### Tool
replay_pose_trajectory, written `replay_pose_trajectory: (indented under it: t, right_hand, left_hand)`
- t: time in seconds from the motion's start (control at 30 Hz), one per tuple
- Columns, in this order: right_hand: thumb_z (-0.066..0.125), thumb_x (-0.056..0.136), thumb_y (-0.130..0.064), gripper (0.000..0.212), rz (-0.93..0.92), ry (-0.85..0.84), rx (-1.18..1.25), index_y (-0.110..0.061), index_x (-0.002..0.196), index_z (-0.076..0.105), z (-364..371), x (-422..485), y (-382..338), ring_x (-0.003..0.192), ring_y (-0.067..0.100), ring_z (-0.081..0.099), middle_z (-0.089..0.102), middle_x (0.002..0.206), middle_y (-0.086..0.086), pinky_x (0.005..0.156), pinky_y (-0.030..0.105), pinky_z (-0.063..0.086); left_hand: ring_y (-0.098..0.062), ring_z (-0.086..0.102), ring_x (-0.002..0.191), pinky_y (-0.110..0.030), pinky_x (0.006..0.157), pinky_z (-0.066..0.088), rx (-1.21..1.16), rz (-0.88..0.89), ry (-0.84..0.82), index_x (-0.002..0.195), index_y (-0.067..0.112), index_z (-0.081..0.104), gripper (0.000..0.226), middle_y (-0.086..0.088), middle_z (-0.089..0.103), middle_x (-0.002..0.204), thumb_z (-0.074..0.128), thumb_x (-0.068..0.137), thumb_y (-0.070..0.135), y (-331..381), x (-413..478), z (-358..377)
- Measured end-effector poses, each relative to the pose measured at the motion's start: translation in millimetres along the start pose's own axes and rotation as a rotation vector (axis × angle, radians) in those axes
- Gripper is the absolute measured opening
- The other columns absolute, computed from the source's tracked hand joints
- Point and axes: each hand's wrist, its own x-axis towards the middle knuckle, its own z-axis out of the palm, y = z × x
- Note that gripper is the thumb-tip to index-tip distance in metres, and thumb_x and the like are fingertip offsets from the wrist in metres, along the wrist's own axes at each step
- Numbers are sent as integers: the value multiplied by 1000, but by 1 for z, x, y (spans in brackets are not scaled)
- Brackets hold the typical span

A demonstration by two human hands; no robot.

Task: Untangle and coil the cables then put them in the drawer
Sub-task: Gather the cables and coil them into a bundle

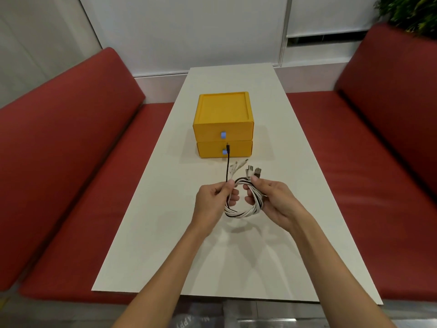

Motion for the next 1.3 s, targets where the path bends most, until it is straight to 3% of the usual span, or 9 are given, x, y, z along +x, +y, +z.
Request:
replay_pose_trajectory:
  t: [0.1,0.23,0.33,0.5,0.63,0.83,0.97,1.2,1.3]
  right_hand:
    - [58,92,-8,14,-74,-31,-138,2,96,68,0,-3,1,67,10,61,67,81,8,69,25,56]
    - [57,92,-2,14,-100,-22,-189,1,97,69,2,-4,0,64,11,57,64,80,9,61,23,49]
    - [57,91,-1,15,-130,-25,-196,-1,97,70,1,-5,0,63,11,56,64,79,8,60,22,48]
    - [59,89,-1,15,-196,9,-227,-7,93,72,0,-7,0,65,12,55,67,79,7,64,20,48]
    - [59,89,1,17,-227,-8,-234,-8,96,71,0,-7,1,67,14,54,66,82,10,67,19,48]
    - [58,88,3,20,-254,-59,-272,-10,98,71,0,-8,2,67,14,54,66,79,7,69,20,47]
    - [60,88,1,22,-275,-87,-404,-15,96,74,-1,-9,2,68,14,52,65,77,6,69,20,45]
    - [61,88,-1,23,-262,-102,-426,-16,99,74,-8,-10,-2,69,16,53,64,75,5,71,23,45]
    - [60,88,0,22,-254,-113,-442,-15,97,74,-8,-10,-3,70,16,54,64,72,4,71,22,45]
  left_hand:
    - [-11,67,70,-26,74,52,178,43,44,81,10,76,35,-1,74,74,56,95,36,-1,0,-4]
    - [-6,44,59,-20,59,36,440,223,-31,78,8,70,35,4,54,62,59,93,37,10,5,-7]
    - [-8,54,64,-16,58,38,468,304,-31,81,12,73,26,6,62,67,60,93,31,16,6,1]
    - [-17,72,75,-28,76,55,124,7,37,75,20,76,26,-2,75,73,62,91,34,18,11,6]
    - [-23,73,74,-33,73,58,-66,-145,37,82,5,75,18,-15,75,79,72,85,23,26,17,4]
    - [-8,68,52,-26,62,58,311,-5,128,76,2,74,32,-11,73,69,62,93,27,30,14,11]
    - [-15,69,57,-32,65,60,426,-48,58,81,2,73,31,-9,73,73,54,96,21,31,17,11]
    - [-16,68,56,-30,62,59,-56,-377,-100,84,0,73,13,-9,73,71,78,76,9,37,29,-5]
    - [-17,71,60,-29,63,57,-56,-323,-73,85,2,73,13,-10,74,72,77,78,13,31,28,-3]
